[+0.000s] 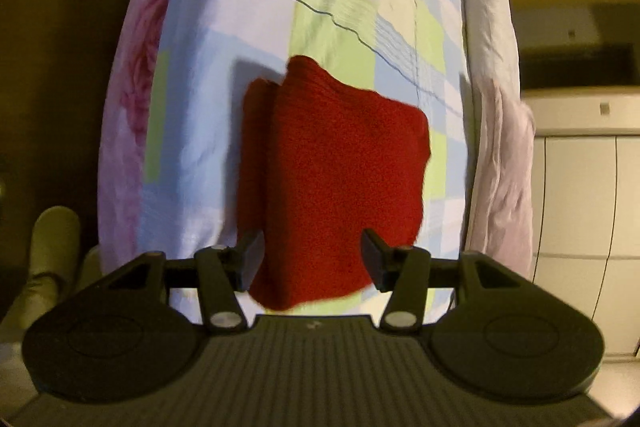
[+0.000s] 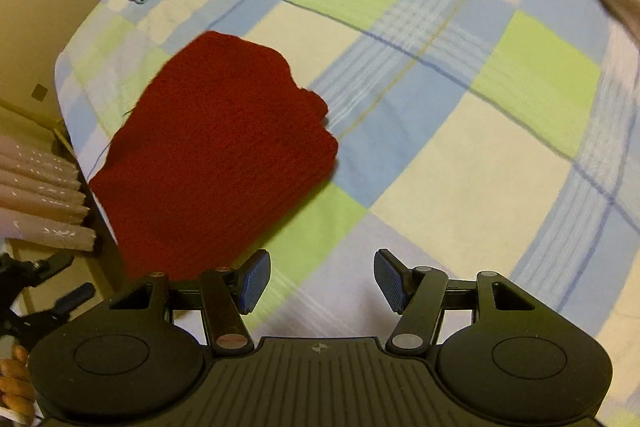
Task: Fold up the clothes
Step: 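Grasp the red sweater edge with both grippers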
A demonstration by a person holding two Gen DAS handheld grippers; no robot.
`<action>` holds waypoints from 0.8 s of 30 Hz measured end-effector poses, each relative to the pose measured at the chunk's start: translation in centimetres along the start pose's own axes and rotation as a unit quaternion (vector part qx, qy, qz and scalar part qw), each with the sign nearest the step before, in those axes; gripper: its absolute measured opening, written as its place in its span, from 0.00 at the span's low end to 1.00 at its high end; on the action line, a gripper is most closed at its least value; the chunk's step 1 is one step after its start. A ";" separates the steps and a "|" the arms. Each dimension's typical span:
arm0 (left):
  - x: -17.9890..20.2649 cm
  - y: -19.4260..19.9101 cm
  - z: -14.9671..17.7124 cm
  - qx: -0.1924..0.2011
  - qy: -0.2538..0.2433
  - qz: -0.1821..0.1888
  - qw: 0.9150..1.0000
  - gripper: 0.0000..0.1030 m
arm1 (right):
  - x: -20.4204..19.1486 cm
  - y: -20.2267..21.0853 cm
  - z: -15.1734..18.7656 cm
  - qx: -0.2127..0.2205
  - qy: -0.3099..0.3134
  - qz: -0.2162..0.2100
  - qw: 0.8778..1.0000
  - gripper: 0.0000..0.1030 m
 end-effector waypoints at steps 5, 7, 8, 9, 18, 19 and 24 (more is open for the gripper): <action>-2.7 -2.3 -1.1 0.026 0.030 0.033 0.999 0.48 | 2.1 -2.3 -3.6 -0.010 -0.026 -0.052 0.998 0.90; -3.5 -3.1 -1.3 0.033 0.031 0.037 0.998 0.48 | 2.5 -2.7 -5.3 -0.004 -0.015 -0.065 0.998 0.90; -3.9 -3.5 -1.3 0.036 0.034 0.039 0.998 0.48 | 2.6 -2.8 -6.2 0.000 -0.007 -0.072 0.997 0.90; -4.3 -3.9 -1.4 0.039 0.036 0.041 0.998 0.48 | 2.6 -3.0 -7.1 0.003 0.002 -0.081 0.997 0.90; -4.8 -6.0 -1.6 0.069 0.021 0.061 0.996 0.55 | 2.5 -5.1 -13.6 0.037 0.055 -0.159 0.985 0.90; -4.7 -6.2 -1.6 0.068 0.020 0.069 0.995 0.56 | 2.6 -5.5 -13.9 0.035 0.057 -0.166 0.984 0.90; -4.0 -6.9 -1.2 0.060 0.010 0.119 0.991 0.57 | 2.9 -7.0 -15.1 0.024 0.067 -0.198 0.978 0.90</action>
Point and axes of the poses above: each gripper's, at about its wrist camera, not at the fingertips, and y roughly against the way its jaws point, x to its right, z to its underside, the point moved 4 cm from there along -y, roughly the way its jaws point, and after that the axes turned 10 degrees about -x, right-handed, at the moved point
